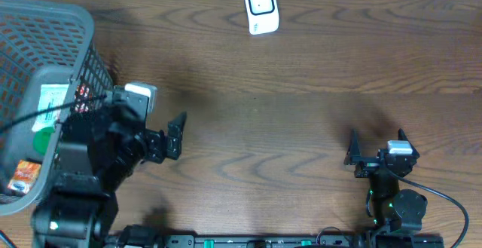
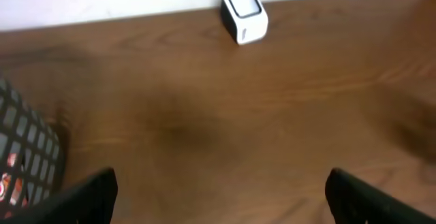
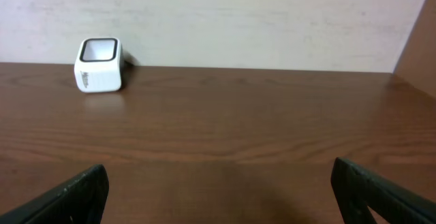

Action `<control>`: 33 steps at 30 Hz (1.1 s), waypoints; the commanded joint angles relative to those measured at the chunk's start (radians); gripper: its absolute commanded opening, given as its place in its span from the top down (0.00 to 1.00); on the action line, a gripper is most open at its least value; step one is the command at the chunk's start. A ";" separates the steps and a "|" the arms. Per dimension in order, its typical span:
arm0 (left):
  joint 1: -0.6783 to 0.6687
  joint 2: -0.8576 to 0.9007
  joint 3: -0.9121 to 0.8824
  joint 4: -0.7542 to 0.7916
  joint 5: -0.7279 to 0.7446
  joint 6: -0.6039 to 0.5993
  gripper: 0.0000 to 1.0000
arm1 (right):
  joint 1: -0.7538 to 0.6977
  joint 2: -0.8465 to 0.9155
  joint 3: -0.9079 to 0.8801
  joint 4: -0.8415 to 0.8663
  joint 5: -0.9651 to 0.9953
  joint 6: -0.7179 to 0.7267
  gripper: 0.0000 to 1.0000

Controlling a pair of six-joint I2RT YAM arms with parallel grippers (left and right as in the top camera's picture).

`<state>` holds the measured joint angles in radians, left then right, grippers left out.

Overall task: Scan the item barcode
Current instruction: 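Reach the left gripper into the grey basket toward the green-capped bottle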

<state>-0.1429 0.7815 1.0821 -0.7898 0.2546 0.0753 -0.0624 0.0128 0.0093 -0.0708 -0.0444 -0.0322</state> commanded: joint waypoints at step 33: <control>0.822 0.873 0.854 -0.503 -0.314 -0.411 0.02 | -0.009 -0.002 -0.004 -0.002 0.010 0.017 0.01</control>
<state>0.6460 1.6230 1.9404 -1.2736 -0.0772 -0.3187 -0.0624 0.0128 0.0090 -0.0704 -0.0444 -0.0322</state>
